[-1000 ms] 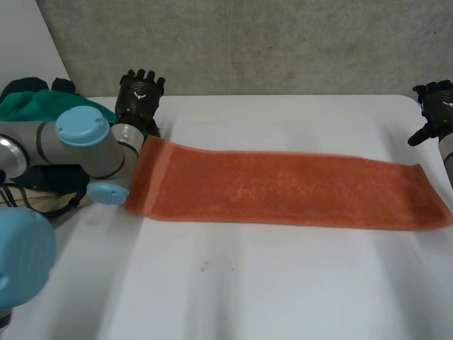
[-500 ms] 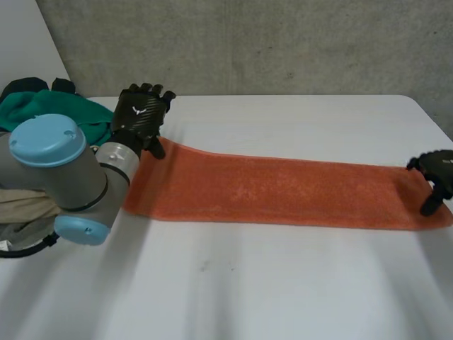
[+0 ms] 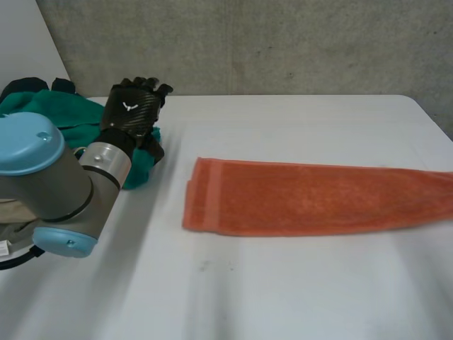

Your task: Fold the laundry.

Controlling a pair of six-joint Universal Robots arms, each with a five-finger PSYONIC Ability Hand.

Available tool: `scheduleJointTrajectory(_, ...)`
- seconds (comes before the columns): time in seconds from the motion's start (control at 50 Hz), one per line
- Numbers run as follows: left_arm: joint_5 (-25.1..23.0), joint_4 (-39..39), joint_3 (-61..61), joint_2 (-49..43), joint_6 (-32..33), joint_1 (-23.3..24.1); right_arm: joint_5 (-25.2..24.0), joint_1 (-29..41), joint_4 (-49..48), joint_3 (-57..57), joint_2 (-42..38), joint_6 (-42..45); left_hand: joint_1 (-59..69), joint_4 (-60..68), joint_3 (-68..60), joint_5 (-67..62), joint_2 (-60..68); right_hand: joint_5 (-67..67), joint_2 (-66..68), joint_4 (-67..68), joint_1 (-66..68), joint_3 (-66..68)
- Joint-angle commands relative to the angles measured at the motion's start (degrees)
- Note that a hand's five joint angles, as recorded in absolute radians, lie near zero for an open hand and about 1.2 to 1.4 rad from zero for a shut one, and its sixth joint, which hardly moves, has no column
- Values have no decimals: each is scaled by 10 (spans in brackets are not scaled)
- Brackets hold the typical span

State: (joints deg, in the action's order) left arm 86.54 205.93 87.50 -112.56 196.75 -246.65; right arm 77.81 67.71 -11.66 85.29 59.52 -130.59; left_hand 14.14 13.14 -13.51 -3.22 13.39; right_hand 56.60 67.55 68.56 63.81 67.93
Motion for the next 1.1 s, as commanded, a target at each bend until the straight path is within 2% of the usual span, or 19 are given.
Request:
scheduleJointTrajectory(0.02,0,0,27,38,-1,-5,-8,92,-11,-13,41,-22,-21,-11,14,12,-13,134,124,114,162,121)
scheduleJointTrajectory(0.16,2,0,49,66,-4,-6,-87,252,-51,6,88,-88,-24,-14,18,15,-17,134,124,114,162,121)
scheduleJointTrajectory(0.24,3,0,53,75,-16,-10,-127,376,-70,-9,85,-102,-26,-16,20,17,-18,134,124,114,162,121)
scheduleJointTrajectory(0.26,3,-1,55,77,-19,-10,-133,422,-77,-20,74,-103,-26,-16,19,17,-18,134,124,114,162,121)
scheduleJointTrajectory(0.32,3,-2,61,79,-28,-11,-137,486,-87,-39,32,-103,-26,-16,19,17,-18,134,124,114,162,121)
scheduleJointTrajectory(0.34,3,-2,64,79,-30,-11,-139,529,-92,-55,-9,-96,-26,-16,19,17,-18,134,124,114,162,121)
scheduleJointTrajectory(0.46,3,-2,73,75,-30,-12,-128,618,-95,-104,-99,-93,-27,-18,21,18,-20,134,124,114,162,121)
scheduleJointTrajectory(0.5,3,-2,73,73,-30,-12,-108,622,-90,-115,-125,-94,-29,-19,23,20,-22,70,60,50,98,56)
scheduleJointTrajectory(0.54,3,-2,74,71,-31,-12,-88,622,-86,-117,-129,-100,-31,-21,25,22,-23,-281,-290,-300,-253,-294)
scheduleJointTrajectory(0.56,2,-2,73,70,-30,-11,-61,621,-86,-109,-119,-106,-31,-21,25,22,-23,-536,-545,-555,-508,-549)
scheduleJointTrajectory(0.58,2,-2,73,69,-30,-9,-49,620,-85,-106,-113,-112,-31,-21,25,22,-23,-566,-576,-586,-538,-579)
scheduleJointTrajectory(0.66,0,-1,71,67,-30,-5,6,606,-66,-77,-50,-161,-29,-19,23,20,-22,-566,-576,-586,-538,-579)
scheduleJointTrajectory(0.7,0,-1,67,67,-30,-3,20,558,-30,-58,-9,-192,-31,-21,25,22,-23,-566,-576,-586,-538,-579)
scheduleJointTrajectory(0.8,-1,1,57,62,-30,9,14,477,71,-27,26,-232,-31,-21,25,22,-23,-566,-576,-586,-538,-579)
scheduleJointTrajectory(0.86,0,1,49,53,-30,26,15,446,99,11,27,-226,-31,-21,25,22,-23,-566,-576,-586,-538,-579)
scheduleJointTrajectory(0.98,0,2,44,33,-30,47,21,380,73,90,27,-166,-31,-21,25,22,-23,-566,-575,-585,-538,-579)
scheduleJointTrajectory(1.04,2,1,45,28,-30,48,23,352,60,106,29,-138,-31,-21,25,22,-23,-252,-261,-272,-224,-265)
scheduleJointTrajectory(1.06,2,1,45,28,-30,48,24,339,50,109,31,-127,-31,-21,25,22,-23,71,61,51,99,58)
scheduleJointTrajectory(1.1,2,1,45,28,-30,49,25,333,40,108,32,-118,-31,-21,25,22,-23,134,124,114,162,121)
